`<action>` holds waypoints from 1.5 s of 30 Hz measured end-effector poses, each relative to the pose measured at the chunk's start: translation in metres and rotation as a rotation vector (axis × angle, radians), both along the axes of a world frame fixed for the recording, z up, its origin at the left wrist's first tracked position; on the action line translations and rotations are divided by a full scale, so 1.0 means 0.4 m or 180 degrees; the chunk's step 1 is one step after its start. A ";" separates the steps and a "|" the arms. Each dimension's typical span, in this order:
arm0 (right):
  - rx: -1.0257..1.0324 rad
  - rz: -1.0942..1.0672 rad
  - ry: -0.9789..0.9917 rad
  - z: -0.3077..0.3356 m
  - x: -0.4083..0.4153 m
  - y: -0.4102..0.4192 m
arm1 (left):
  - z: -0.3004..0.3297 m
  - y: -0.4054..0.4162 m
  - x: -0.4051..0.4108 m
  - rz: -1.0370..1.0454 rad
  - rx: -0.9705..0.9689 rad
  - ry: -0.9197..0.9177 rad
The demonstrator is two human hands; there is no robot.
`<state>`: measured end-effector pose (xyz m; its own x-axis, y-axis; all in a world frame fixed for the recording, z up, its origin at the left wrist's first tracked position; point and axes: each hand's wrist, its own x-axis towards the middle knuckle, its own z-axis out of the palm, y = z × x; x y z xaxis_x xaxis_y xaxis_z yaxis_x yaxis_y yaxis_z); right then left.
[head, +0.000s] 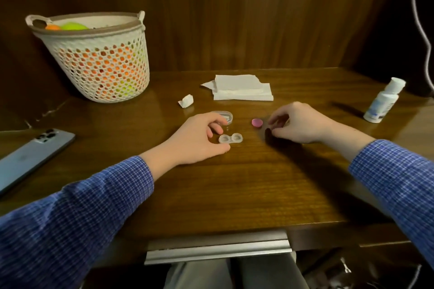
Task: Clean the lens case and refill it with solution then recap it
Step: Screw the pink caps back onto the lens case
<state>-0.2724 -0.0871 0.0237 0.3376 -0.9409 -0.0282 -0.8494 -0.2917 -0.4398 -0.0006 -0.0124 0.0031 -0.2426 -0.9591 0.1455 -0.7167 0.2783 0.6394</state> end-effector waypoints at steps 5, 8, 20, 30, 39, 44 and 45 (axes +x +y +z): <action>-0.0019 0.0257 -0.0958 0.029 0.023 0.041 | -0.020 -0.001 0.009 -0.0039 -0.0083 0.0234; 0.0097 0.0468 -0.1437 0.030 0.051 0.044 | -0.028 -0.002 0.008 -0.0071 -0.0125 0.0265; -0.0151 0.1139 -0.1988 -0.032 0.091 0.038 | -0.023 0.004 -0.004 0.0079 -0.0203 0.0125; -0.0031 0.1272 -0.1528 -0.045 0.097 0.064 | -0.003 0.008 -0.006 0.0090 -0.0221 -0.0066; -0.0061 0.1193 -0.1389 -0.050 0.105 0.067 | 0.003 0.009 -0.007 0.0075 -0.0236 -0.0057; -0.0038 0.1201 -0.1331 -0.049 0.105 0.064 | 0.002 0.008 -0.005 0.0102 -0.0243 -0.0055; -0.0038 0.1204 -0.1327 -0.049 0.106 0.064 | 0.002 0.009 -0.004 0.0096 -0.0244 -0.0052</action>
<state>-0.2300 -0.0616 0.0039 0.6318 -0.7515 0.1900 -0.4396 -0.5493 -0.7106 -0.0024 -0.0090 0.0039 -0.2167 -0.9523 0.2150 -0.7356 0.3041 0.6053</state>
